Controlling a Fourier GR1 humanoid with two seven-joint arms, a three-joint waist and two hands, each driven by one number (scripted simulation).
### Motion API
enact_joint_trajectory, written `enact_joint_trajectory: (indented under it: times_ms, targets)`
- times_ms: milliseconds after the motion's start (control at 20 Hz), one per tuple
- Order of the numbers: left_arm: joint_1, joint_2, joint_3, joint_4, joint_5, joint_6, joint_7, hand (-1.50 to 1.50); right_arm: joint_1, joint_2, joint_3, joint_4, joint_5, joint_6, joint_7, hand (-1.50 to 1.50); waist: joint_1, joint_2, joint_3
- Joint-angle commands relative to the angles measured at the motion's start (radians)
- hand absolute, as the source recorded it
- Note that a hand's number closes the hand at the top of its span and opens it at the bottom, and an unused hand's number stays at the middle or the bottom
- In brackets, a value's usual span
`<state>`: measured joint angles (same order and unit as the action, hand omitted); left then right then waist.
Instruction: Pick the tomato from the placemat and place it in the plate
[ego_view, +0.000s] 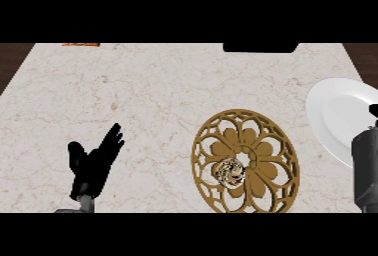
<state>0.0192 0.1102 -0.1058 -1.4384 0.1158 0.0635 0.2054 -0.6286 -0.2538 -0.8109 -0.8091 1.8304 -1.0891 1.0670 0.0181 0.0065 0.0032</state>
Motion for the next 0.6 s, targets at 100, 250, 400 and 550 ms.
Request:
enact_joint_trajectory:
  times_ms: [100, 250, 400, 550]
  targets:
    - [0.012, -0.001, -0.002, 0.001, -0.009, 0.003, -0.002, 0.0, -0.026, -0.08, -0.051, 0.219, -0.263, 0.11, -0.034, -1.5, -0.002, -0.001, 0.001]
    - [0.009, 0.013, 0.016, -0.005, 0.015, -0.018, 0.009, 0.0, -0.02, -0.137, -0.037, 0.314, -0.474, 0.065, -0.202, -1.5, -0.003, -0.001, 0.002]
    - [-0.043, -0.018, -0.001, 0.015, -0.013, 0.021, 0.037, 0.0, -0.017, -0.16, -0.021, 0.332, -0.632, 0.026, -0.385, -1.5, -0.008, 0.003, 0.004]
    - [-0.057, -0.011, 0.03, 0.067, -0.007, 0.017, -0.002, 0.0, 0.015, -0.113, -0.006, 0.248, -0.798, -0.028, -0.562, -1.5, -0.022, 0.0, 0.004]
